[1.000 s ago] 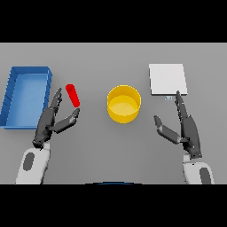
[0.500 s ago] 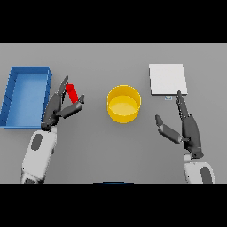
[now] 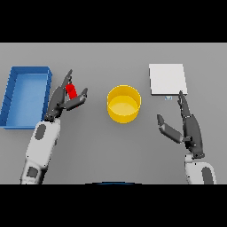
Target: Pick up the red beaker and tilt it to pour out 1 green nut into yellow bowl. Pick up the yellow bowl and place it on the metallic measuring scale.
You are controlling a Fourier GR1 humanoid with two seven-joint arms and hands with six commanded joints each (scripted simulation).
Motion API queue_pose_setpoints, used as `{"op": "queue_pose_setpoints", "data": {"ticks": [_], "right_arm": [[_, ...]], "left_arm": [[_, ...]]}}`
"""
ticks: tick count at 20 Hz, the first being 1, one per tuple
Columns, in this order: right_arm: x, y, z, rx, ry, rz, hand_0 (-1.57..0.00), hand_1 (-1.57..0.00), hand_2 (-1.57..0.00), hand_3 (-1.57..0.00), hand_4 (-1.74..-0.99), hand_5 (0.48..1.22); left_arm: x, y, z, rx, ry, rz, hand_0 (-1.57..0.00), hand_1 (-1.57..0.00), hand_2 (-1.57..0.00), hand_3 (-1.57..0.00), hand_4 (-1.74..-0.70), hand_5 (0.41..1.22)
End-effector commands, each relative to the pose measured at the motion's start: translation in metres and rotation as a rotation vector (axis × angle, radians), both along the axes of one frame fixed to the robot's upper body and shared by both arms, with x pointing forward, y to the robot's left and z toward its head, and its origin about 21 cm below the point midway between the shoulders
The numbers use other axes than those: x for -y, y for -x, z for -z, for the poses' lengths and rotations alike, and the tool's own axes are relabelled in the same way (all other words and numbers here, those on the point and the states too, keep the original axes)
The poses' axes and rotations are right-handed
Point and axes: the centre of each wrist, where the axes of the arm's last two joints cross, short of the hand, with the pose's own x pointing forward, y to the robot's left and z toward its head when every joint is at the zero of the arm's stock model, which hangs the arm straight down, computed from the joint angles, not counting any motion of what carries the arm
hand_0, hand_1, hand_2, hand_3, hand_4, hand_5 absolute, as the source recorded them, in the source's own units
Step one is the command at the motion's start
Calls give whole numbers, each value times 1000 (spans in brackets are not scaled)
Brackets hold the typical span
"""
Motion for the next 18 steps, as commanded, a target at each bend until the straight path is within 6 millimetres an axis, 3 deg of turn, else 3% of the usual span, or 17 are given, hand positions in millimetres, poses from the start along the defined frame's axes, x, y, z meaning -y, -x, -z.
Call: {"op": "queue_pose_setpoints", "data": {"ticks": [1,4,5,7,9,12,16,18], "right_arm": [[3,0,1,-5,7,1,1,1,1,1,-1264,640],[2,0,2,-5,10,2,1,1,1,1,-1261,641],[3,0,2,-7,16,0,1,1,1,1,-1259,642],[0,0,2,-4,18,-1,1,1,1,1,-1258,644],[2,1,2,-4,19,4,1,1,1,1,-1255,644],[2,0,3,-4,11,4,1,1,1,1,-1252,644],[0,4,6,-3,9,9,1,1,1,1,-1257,645],[-1,1,2,-1,-1,14,1,1,1,1,-1257,643]], "left_arm": [[-2,0,4,-3,8,2,1,1,1,1,-1320,692],[2,-3,8,14,41,-3,1,1,0,1,-1348,704],[4,-4,7,18,57,-17,1,-26,-67,-31,-1378,724],[4,-9,8,0,89,-42,-285,-328,-364,-292,-1449,783],[10,-12,7,-3,66,-64,-662,-699,-733,-724,-1500,941],[12,-14,6,21,23,-25,-1106,-1125,-1142,-974,-1603,1078],[16,-10,8,26,24,-19,-1380,-1388,-1395,-1326,-1505,1162],[17,-13,4,12,44,-42,-1449,-1454,-1458,-1414,-1590,1151]]}}
